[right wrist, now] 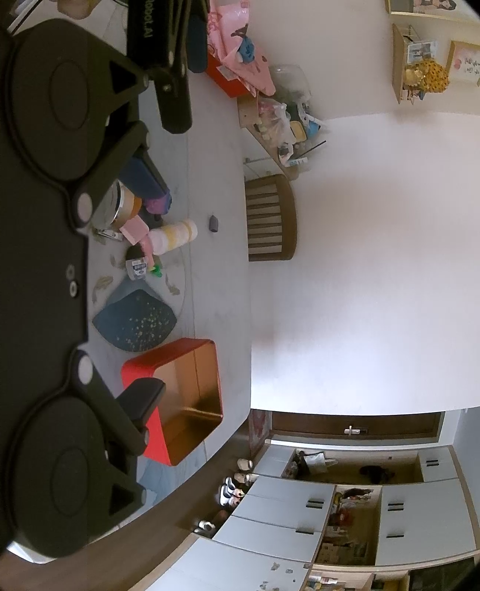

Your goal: Organize rigid objects

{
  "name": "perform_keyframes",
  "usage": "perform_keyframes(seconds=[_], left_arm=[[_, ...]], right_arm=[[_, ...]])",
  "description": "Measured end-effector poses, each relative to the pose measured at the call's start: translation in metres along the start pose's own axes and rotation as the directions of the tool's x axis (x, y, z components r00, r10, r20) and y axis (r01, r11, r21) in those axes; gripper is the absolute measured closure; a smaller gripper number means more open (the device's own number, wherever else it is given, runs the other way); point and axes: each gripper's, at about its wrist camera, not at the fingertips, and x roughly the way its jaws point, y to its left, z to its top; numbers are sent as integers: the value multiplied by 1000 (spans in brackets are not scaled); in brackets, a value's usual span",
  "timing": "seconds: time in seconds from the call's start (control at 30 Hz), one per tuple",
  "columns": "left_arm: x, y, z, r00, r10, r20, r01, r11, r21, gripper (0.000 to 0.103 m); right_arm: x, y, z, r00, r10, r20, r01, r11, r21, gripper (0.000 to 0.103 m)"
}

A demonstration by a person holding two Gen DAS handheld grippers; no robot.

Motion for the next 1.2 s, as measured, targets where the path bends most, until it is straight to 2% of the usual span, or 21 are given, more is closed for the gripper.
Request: perform_keyframes(seconds=[0.27, 0.7, 0.9, 1.07, 1.2], left_arm=[[-2, 5, 1, 1000, 5, 1, -5, 1000, -1, 0], [-2, 25, -3, 999, 33, -30, -34, 998, -54, 0], [9, 39, -8, 996, 85, -34, -87, 994, -61, 0], [30, 54, -24, 995, 54, -87, -64, 992, -112, 0], [51, 59, -41, 988, 87, -131, -101, 990, -100, 0]], right_arm=[[3, 8, 4, 1000, 7, -5, -7, 1000, 1, 0], [22, 17, 4, 997, 72, -37, -73, 997, -14, 0], [37, 19, 1, 991, 106, -79, -108, 994, -24, 0], [55, 11, -6, 984, 128, -128, -131, 991, -18, 2], [74, 2, -9, 974, 148, -174, -154, 988, -22, 2]])
